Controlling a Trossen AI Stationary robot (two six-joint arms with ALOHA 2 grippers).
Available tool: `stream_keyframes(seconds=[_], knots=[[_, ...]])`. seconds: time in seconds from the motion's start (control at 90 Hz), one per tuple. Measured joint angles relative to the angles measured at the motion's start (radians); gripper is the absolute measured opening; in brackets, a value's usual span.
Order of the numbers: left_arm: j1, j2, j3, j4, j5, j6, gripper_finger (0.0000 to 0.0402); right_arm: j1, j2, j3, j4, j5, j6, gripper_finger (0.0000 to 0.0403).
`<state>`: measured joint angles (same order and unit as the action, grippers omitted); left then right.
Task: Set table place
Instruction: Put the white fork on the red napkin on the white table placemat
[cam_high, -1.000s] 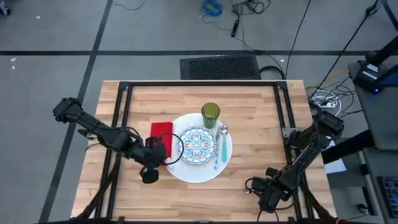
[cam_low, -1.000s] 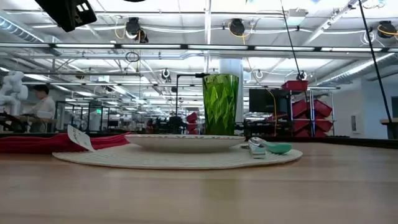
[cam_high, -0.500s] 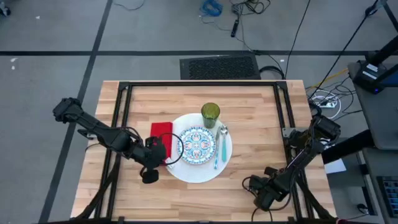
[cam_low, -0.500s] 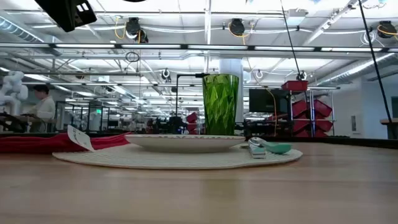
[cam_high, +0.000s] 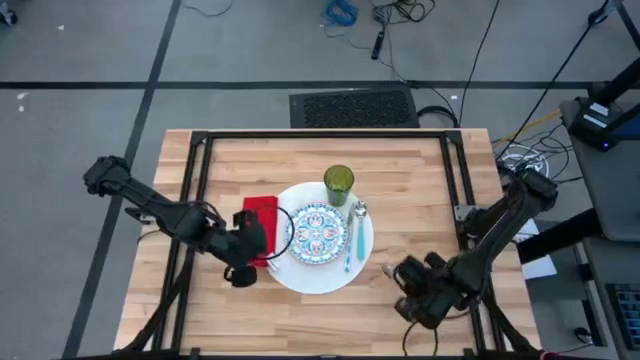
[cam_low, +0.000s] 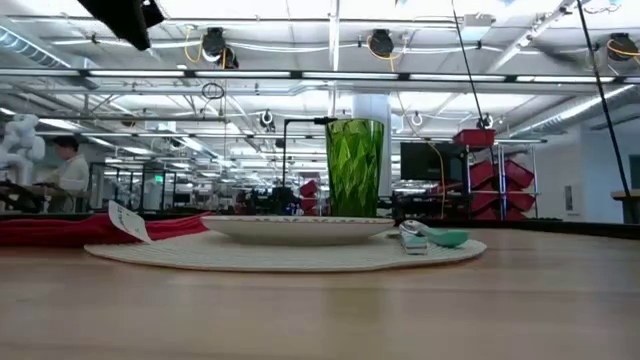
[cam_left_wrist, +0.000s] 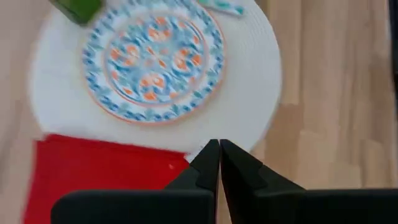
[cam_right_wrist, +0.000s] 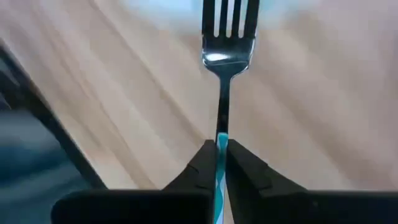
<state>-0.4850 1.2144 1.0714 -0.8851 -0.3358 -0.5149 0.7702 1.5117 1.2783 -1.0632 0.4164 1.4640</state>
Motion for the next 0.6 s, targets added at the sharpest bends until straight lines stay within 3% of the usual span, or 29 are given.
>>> stream_keyframes(seconds=[0.144,0.244,0.444,0.6], knots=[[0.031,-0.078,0.004,0.021,-0.194,0.014,0.0,-0.131,-0.004,0.183,0.008,0.275,-0.191,0.0001],[0.05,-0.124,0.013,0.11,-0.293,0.039,0.0,-0.234,-0.002,0.253,0.156,0.406,-0.364,0.0001],[0.069,-0.165,0.014,0.403,-0.344,0.191,0.0,-0.395,0.007,0.274,0.633,0.532,-0.696,0.0],[0.074,-0.156,0.014,0.504,-0.425,0.162,0.0004,-0.475,0.033,0.273,0.819,0.585,-0.834,0.0]])
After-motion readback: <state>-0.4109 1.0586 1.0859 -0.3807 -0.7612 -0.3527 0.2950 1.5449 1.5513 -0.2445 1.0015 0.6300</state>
